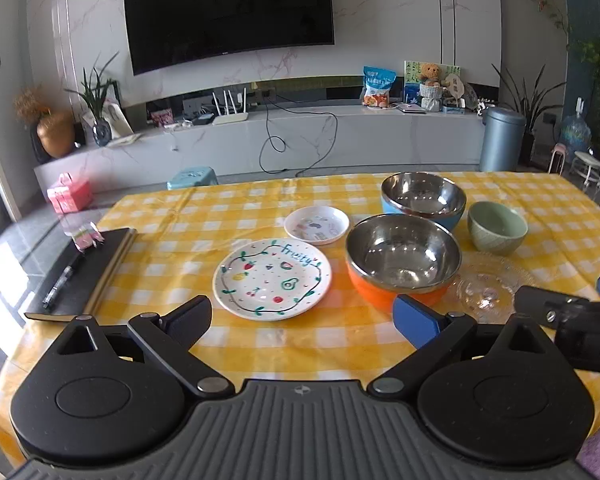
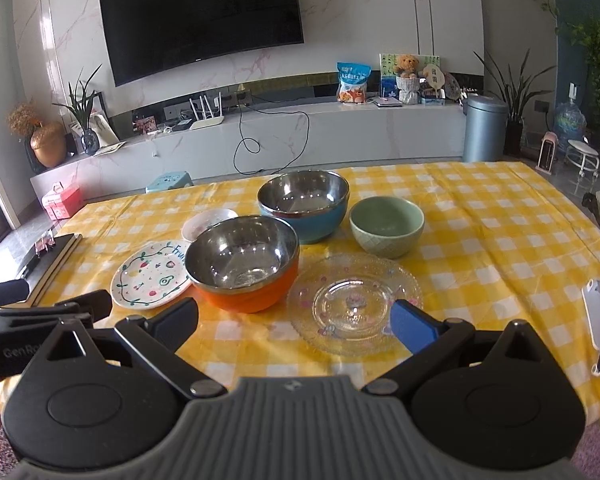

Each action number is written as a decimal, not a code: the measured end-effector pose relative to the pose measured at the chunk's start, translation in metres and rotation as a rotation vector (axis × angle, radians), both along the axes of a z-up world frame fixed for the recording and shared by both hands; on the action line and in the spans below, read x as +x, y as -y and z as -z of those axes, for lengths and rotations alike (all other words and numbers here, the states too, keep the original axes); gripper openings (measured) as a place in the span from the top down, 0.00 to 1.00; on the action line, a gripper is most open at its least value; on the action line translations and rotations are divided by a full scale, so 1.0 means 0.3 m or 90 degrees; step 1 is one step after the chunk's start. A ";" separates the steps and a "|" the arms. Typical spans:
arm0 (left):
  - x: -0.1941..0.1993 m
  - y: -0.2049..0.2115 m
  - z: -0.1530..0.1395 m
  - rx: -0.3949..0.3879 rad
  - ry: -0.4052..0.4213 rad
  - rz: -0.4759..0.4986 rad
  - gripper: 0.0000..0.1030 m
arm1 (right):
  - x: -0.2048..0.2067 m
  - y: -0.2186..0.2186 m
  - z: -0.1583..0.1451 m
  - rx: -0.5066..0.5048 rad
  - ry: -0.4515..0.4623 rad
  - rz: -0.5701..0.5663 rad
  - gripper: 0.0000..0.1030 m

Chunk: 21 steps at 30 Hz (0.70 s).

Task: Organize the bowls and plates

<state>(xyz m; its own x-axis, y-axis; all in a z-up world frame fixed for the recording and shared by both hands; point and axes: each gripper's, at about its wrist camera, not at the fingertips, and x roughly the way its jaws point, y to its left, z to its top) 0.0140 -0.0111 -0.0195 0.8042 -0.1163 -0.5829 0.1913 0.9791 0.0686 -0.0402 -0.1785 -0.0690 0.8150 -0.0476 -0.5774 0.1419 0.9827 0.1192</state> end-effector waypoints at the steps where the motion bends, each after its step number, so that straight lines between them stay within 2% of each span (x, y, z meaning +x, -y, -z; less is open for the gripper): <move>1: 0.007 0.000 0.001 -0.007 -0.004 0.002 0.00 | 0.011 0.001 0.001 -0.004 0.000 -0.003 0.04; 6: 0.076 -0.001 -0.010 -0.030 -0.024 0.010 0.00 | 0.072 0.008 0.006 -0.001 -0.009 -0.020 0.16; 8: 0.097 0.005 -0.016 -0.038 -0.024 0.011 0.00 | 0.098 0.014 0.009 0.008 -0.012 -0.021 0.16; 12: 0.144 0.025 -0.020 -0.044 -0.011 0.011 0.11 | 0.156 0.030 0.022 0.026 -0.025 -0.016 0.25; 14: 0.169 0.030 -0.020 -0.059 -0.011 0.007 0.15 | 0.187 0.039 0.031 0.039 -0.031 -0.013 0.32; 15: 0.183 0.032 -0.019 -0.065 -0.014 0.003 0.18 | 0.199 0.041 0.036 0.042 -0.033 -0.009 0.33; 19: 0.239 0.045 -0.004 -0.066 -0.021 -0.009 0.19 | 0.255 0.047 0.057 0.051 -0.039 0.004 0.33; 21: 0.271 0.042 0.009 -0.083 -0.037 -0.012 0.20 | 0.283 0.047 0.067 0.041 -0.043 0.023 0.33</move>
